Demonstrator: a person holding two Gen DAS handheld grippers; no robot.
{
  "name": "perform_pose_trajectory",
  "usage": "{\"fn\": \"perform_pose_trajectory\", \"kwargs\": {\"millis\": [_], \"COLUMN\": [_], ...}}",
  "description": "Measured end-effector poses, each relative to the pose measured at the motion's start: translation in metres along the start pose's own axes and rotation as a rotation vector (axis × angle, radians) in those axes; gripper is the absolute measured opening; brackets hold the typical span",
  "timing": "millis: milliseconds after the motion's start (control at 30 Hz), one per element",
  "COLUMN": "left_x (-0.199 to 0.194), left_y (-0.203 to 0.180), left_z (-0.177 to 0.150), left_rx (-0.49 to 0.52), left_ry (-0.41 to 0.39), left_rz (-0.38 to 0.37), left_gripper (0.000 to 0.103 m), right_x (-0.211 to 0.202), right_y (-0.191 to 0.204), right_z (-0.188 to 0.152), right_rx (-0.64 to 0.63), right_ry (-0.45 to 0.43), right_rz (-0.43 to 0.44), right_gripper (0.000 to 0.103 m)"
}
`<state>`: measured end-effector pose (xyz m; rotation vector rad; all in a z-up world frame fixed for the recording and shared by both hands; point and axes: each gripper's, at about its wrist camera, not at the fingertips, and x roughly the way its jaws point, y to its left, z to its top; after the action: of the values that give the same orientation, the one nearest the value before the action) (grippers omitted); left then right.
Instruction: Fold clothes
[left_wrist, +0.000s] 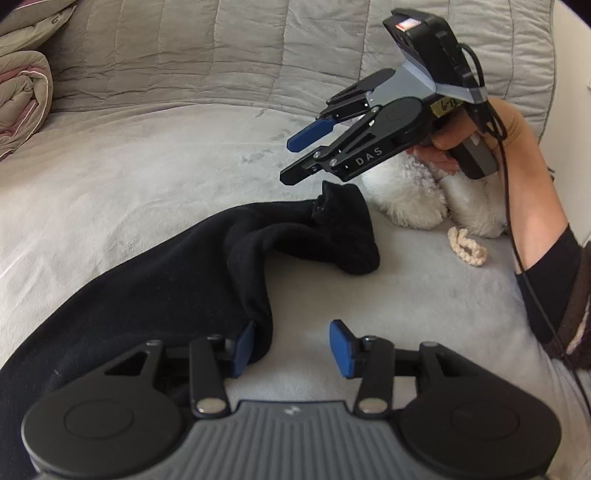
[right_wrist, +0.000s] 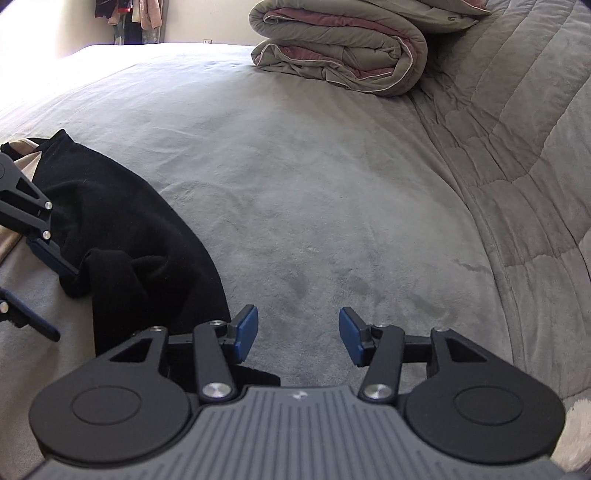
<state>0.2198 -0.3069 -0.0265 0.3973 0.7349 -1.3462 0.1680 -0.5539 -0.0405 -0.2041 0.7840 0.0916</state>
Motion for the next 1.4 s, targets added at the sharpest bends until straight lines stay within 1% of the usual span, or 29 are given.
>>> {"fn": "perform_pose_trajectory", "kwargs": {"millis": [33, 67, 133, 167, 300, 333, 400, 433, 500, 533, 567, 600, 633, 667, 733, 767, 800, 833, 900, 933, 967, 1000, 1033, 1100, 1167, 1200, 1267, 1333, 1400], "left_x": [-0.009, -0.017, -0.030, -0.035, -0.055, -0.061, -0.075, -0.083, -0.102, -0.112, -0.119, -0.124, -0.131, -0.136, -0.143, -0.143, -0.142, -0.137, -0.128, -0.124, -0.121, -0.118, -0.118, -0.118, -0.121, -0.124, -0.130, -0.130, -0.126], "left_y": [0.004, 0.008, 0.020, 0.028, 0.061, 0.069, 0.083, 0.091, 0.107, 0.112, 0.117, 0.122, 0.129, 0.136, 0.149, 0.155, 0.159, 0.161, 0.160, 0.160, 0.161, 0.161, 0.161, 0.158, 0.155, 0.155, 0.154, 0.154, 0.155], "left_z": [-0.001, -0.002, -0.002, -0.005, -0.022, -0.032, -0.059, -0.070, -0.089, -0.097, -0.104, -0.110, -0.118, -0.125, -0.138, -0.142, -0.146, -0.146, -0.145, -0.145, -0.145, -0.145, -0.144, -0.141, -0.140, -0.141, -0.142, -0.142, -0.141], "left_rx": [-0.037, -0.075, -0.156, -0.210, -0.446, -0.508, -0.625, -0.664, -0.717, -0.727, -0.726, -0.726, -0.740, -0.765, -0.840, -0.867, -0.890, -0.893, -0.869, -0.859, -0.851, -0.844, -0.836, -0.819, -0.811, -0.819, -0.834, -0.834, -0.829], "left_ry": [-0.060, -0.123, -0.214, -0.230, -0.236, -0.253, -0.309, -0.315, -0.316, -0.332, -0.342, -0.347, -0.367, -0.392, -0.438, -0.450, -0.457, -0.451, -0.424, -0.414, -0.407, -0.402, -0.408, -0.429, -0.457, -0.480, -0.528, -0.543, -0.522], "left_rz": [0.002, 0.025, 0.153, 0.252, 0.704, 0.789, 0.918, 0.958, 1.033, 1.072, 1.090, 1.092, 1.077, 1.037, 0.901, 0.837, 0.776, 0.746, 0.750, 0.758, 0.759, 0.757, 0.760, 0.774, 0.787, 0.794, 0.808, 0.824, 0.846], "left_gripper": [0.050, 0.056, 0.060, 0.060, 0.060, 0.058, 0.057, 0.055, 0.050, 0.050, 0.053, 0.054, 0.054, 0.054, 0.054, 0.054, 0.054, 0.054, 0.052, 0.051, 0.031, 0.013, 0.003, 0.002, 0.002, 0.002, 0.002, 0.002, 0.002], "right_x": [-0.002, -0.003, -0.002, -0.001, 0.012, 0.016, 0.024, 0.028, 0.034, 0.037, 0.038, 0.038, 0.038, 0.037, 0.036, 0.036, 0.036, 0.037, 0.038, 0.039, 0.040, 0.041, 0.042, 0.043, 0.043, 0.043, 0.042, 0.050, 0.059], "right_y": [0.000, 0.000, 0.003, 0.004, 0.013, 0.015, 0.021, 0.025, 0.030, 0.032, 0.034, 0.036, 0.038, 0.041, 0.054, 0.062, 0.069, 0.076, 0.089, 0.094, 0.099, 0.103, 0.107, 0.113, 0.111, 0.108, 0.096, 0.086, 0.076], "right_z": [0.001, 0.002, 0.004, 0.005, 0.009, 0.010, 0.011, 0.012, 0.013, 0.014, 0.015, 0.015, 0.016, 0.018, 0.023, 0.025, 0.026, 0.027, 0.028, 0.027, 0.027, 0.026, 0.026, 0.024, 0.026, 0.029, 0.037, 0.043, 0.050], "right_rx": [0.003, 0.005, -0.007, -0.012, -0.040, -0.049, -0.065, -0.072, -0.079, -0.082, -0.082, -0.082, -0.089, -0.104, -0.164, -0.203, -0.235, -0.265, -0.319, -0.349, -0.382, -0.415, -0.448, -0.528, -0.589, -0.603, -0.611, -0.576, -0.537], "right_ry": [-0.013, -0.027, -0.036, -0.037, -0.004, 0.010, 0.040, 0.055, 0.071, 0.076, 0.081, 0.087, 0.096, 0.108, 0.139, 0.156, 0.176, 0.197, 0.233, 0.249, 0.262, 0.274, 0.287, 0.299, 0.286, 0.274, 0.222, 0.191, 0.162], "right_rz": [0.008, 0.016, 0.046, 0.058, 0.097, 0.101, 0.107, 0.110, 0.114, 0.112, 0.106, 0.099, 0.092, 0.087, 0.062, 0.045, 0.024, 0.003, -0.038, -0.056, -0.077, -0.099, -0.121, -0.197, -0.288, -0.328, -0.425, -0.441, -0.450], "right_gripper": [0.056, 0.056, 0.056, 0.056, 0.056, 0.056, 0.056, 0.056, 0.055, 0.055, 0.055, 0.055, 0.052, 0.048, 0.037, 0.035, 0.029, 0.025, 0.020, 0.011, 0.008, 0.005, 0.001, 0.001, 0.000, 0.000, 0.000, 0.000, 0.001]}}
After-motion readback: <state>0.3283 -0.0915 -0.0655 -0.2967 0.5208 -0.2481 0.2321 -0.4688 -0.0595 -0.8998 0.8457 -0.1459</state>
